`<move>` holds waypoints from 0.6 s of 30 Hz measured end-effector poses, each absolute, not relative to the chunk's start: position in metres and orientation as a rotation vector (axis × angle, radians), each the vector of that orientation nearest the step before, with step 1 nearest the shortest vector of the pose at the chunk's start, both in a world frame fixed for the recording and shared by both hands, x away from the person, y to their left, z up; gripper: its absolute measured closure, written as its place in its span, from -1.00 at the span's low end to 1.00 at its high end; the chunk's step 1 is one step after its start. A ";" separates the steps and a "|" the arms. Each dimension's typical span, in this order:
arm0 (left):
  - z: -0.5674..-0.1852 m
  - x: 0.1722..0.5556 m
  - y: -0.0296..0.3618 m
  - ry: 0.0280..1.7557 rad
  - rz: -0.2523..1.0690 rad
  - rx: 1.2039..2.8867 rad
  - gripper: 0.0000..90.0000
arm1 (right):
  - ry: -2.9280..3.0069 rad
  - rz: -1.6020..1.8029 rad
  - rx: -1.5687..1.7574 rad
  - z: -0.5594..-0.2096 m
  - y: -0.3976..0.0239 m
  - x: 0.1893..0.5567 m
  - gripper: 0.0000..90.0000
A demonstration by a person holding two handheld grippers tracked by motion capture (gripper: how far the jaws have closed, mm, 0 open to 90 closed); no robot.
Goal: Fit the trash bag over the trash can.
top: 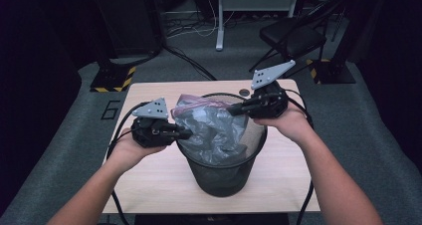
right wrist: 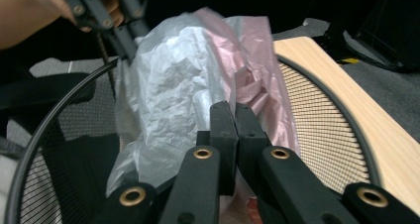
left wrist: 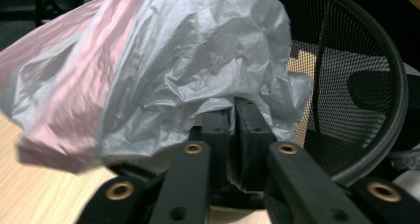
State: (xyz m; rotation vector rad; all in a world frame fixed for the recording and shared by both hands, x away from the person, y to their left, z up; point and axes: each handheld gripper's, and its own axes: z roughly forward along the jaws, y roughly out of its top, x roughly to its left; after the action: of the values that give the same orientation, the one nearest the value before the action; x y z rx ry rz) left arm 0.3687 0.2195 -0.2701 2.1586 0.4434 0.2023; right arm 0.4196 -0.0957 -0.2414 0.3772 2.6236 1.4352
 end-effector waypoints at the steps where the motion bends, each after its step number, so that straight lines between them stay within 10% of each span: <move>1: -0.270 0.369 0.222 0.451 0.200 2.163 0.74 | 2.627 1.430 0.365 -0.242 -0.094 0.417 0.97; 18: -0.216 0.380 0.243 0.534 0.344 2.081 0.15 | 2.661 1.365 0.278 -0.252 -0.082 0.399 0.97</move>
State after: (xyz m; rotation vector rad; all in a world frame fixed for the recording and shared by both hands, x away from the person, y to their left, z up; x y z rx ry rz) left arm 0.3801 0.2434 -0.2156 2.0808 0.5338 0.3435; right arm 0.3994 -0.0823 -0.2524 0.2777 2.6606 1.3653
